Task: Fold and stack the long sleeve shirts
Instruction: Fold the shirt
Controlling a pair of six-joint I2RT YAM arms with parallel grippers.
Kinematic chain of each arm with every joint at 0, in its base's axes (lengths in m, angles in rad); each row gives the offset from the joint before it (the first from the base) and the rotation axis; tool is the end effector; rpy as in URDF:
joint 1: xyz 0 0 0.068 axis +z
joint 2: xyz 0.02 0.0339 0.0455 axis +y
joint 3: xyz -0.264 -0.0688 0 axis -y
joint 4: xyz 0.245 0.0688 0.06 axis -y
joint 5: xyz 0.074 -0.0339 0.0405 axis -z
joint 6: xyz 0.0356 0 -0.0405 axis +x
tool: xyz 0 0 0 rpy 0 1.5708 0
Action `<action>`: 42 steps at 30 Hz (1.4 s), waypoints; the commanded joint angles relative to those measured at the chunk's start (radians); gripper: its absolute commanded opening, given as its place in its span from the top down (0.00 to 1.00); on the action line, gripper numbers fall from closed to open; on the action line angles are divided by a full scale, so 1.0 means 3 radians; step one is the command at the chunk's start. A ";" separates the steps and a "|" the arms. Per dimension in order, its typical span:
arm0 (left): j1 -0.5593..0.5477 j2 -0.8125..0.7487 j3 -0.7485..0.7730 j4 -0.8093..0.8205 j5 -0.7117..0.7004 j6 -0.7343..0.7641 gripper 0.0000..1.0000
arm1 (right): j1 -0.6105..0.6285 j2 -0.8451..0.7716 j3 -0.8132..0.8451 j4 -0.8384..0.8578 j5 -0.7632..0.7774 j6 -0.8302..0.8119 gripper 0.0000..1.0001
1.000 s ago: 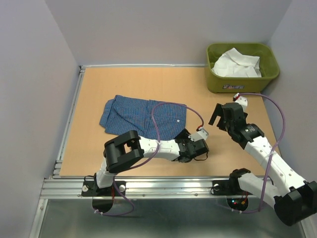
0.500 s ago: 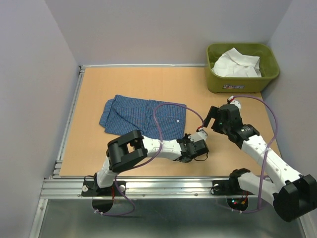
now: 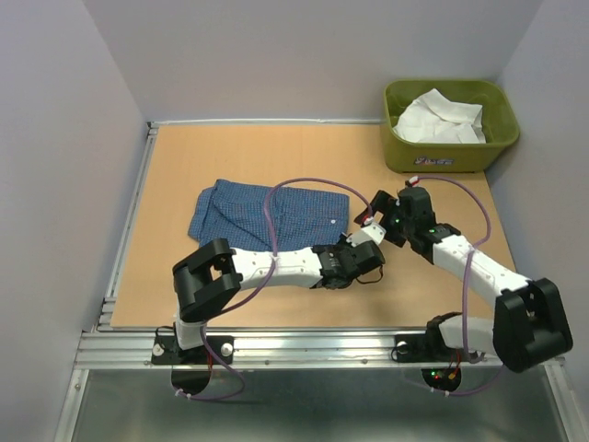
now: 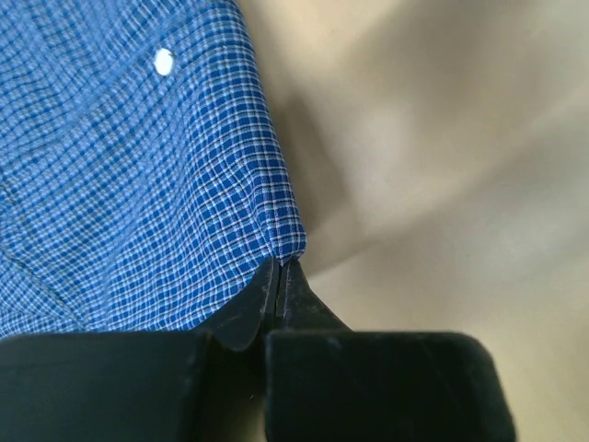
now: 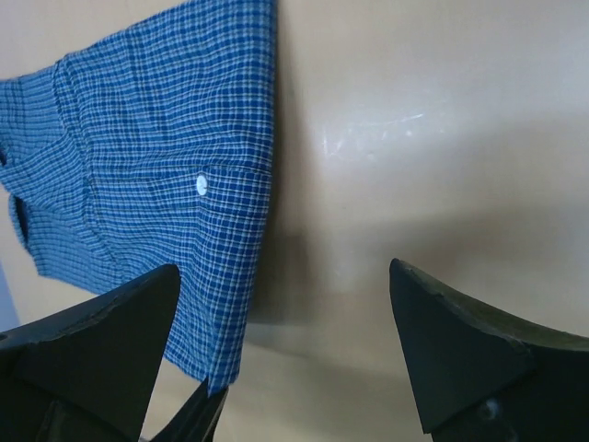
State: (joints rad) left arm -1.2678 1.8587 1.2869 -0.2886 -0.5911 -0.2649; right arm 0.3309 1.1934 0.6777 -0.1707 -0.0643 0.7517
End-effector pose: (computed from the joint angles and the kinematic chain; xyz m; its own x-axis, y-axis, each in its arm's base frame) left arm 0.1386 -0.3768 0.2060 -0.3974 0.5427 -0.7400 0.6010 0.7633 0.2370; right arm 0.2358 0.0834 0.2209 -0.6914 0.4831 -0.5373 0.1381 0.8183 0.5580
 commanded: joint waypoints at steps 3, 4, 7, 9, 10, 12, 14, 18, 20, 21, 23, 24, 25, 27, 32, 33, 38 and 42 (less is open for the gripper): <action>0.0003 -0.0269 0.0021 0.0077 0.0017 -0.0134 1.00 | -0.0024 0.0516 -0.0101 0.1013 -0.0873 0.0357 0.00; 0.0003 -0.0285 0.0001 0.0082 0.0022 -0.0150 1.00 | -0.0029 0.0673 -0.0142 0.1120 -0.0946 0.0429 0.00; 0.0003 -0.0290 -0.0010 0.0108 0.0073 -0.0191 1.00 | -0.0029 0.0899 -0.0198 0.1443 -0.1156 0.0506 0.00; -0.0003 -0.0310 -0.0005 0.0108 0.0099 -0.0211 1.00 | -0.0029 0.1043 -0.0254 0.1698 -0.1243 0.0633 0.01; -0.0003 -0.0321 0.0000 0.0113 0.0104 -0.0216 1.00 | -0.0029 0.1084 -0.0315 0.1765 -0.1258 0.0705 0.02; -0.0003 -0.0326 0.0005 0.0108 0.0119 -0.0232 1.00 | -0.0029 0.1216 -0.0347 0.1924 -0.1325 0.0751 0.03; 0.0003 -0.0336 0.0021 0.0118 0.0165 -0.0257 1.00 | -0.0029 0.1364 -0.0377 0.2066 -0.1376 0.0782 0.05; 0.0003 -0.0321 0.0021 0.0149 0.0298 -0.0303 1.00 | -0.0029 0.1661 -0.0352 0.2231 -0.1478 0.0777 0.10; 0.0003 -0.0295 0.0021 0.0144 0.0319 -0.0318 1.00 | -0.0024 0.1769 -0.0336 0.2317 -0.1488 0.0787 0.15; 0.0003 -0.0290 0.0021 0.0134 0.0334 -0.0329 1.00 | -0.0024 0.1825 -0.0341 0.2363 -0.1483 0.0797 0.17; -0.0003 -0.0300 0.0021 0.0139 0.0385 -0.0364 1.00 | -0.0029 0.1958 -0.0331 0.2471 -0.1478 0.0813 0.25; -0.0008 -0.0315 0.0021 0.0144 0.0400 -0.0390 1.00 | -0.0029 0.1994 -0.0316 0.2496 -0.1468 0.0813 0.30; -0.0008 -0.0321 0.0026 0.0149 0.0436 -0.0410 1.00 | -0.0024 0.2055 -0.0306 0.2522 -0.1468 0.0803 0.36; -0.0003 -0.0331 0.0031 0.0159 0.0487 -0.0451 1.00 | -0.0024 0.2101 -0.0275 0.2563 -0.1427 0.0782 0.44; -0.0028 -0.0367 0.0006 0.0195 0.0702 -0.0584 0.99 | -0.0029 0.2142 -0.0163 0.2568 -0.1376 0.0685 0.82; -0.0038 -0.0382 -0.0010 0.0205 0.0733 -0.0595 0.98 | -0.0029 0.2137 -0.0152 0.2568 -0.1371 0.0665 0.88; 0.0002 -0.0647 -0.0122 0.0210 0.0616 -0.0722 0.77 | -0.0029 0.2081 -0.0127 0.2400 -0.1406 0.0440 0.99; 0.0165 -0.1020 -0.0178 0.0124 0.0620 -0.0855 0.57 | -0.0029 0.1974 0.0092 0.1686 -0.1463 -0.0086 1.00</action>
State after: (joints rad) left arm -1.2537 1.7103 1.2411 -0.2607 -0.4080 -0.4637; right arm 0.3222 1.8122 0.6266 0.5545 -0.5415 0.9085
